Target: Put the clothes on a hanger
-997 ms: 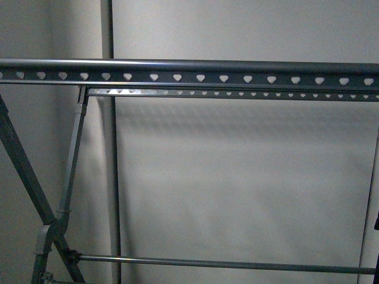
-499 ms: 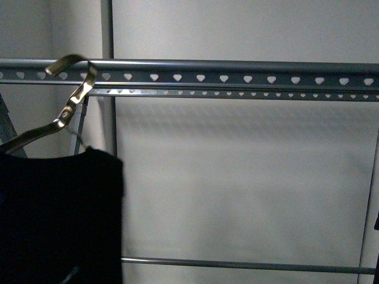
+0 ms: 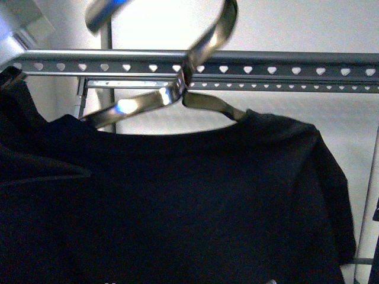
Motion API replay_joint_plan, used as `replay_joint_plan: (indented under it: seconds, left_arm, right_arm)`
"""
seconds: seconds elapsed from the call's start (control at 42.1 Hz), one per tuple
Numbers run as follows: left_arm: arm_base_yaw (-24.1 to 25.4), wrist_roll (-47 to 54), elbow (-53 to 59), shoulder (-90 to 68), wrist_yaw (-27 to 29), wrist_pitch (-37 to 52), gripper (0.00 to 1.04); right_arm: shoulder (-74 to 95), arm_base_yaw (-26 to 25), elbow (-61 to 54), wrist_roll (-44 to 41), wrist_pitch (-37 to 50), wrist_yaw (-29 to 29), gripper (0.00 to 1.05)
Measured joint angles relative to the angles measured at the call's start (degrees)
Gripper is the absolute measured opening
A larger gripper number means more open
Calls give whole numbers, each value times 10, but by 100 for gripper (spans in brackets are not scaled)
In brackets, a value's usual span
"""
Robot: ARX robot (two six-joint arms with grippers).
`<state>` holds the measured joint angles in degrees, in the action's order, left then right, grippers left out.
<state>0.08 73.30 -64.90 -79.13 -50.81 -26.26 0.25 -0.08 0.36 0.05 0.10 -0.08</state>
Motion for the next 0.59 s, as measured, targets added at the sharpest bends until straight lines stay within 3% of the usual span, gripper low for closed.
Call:
replay_joint_plan:
  seconds: [0.214,0.594]
  left_arm:
    - [-30,99,38,-2,33,75,5]
    - [-36,127,44,-2,38,83,5]
  right_arm:
    - [0,0,0,0,0,0,97]
    - [0,0,0,0,0,0,97]
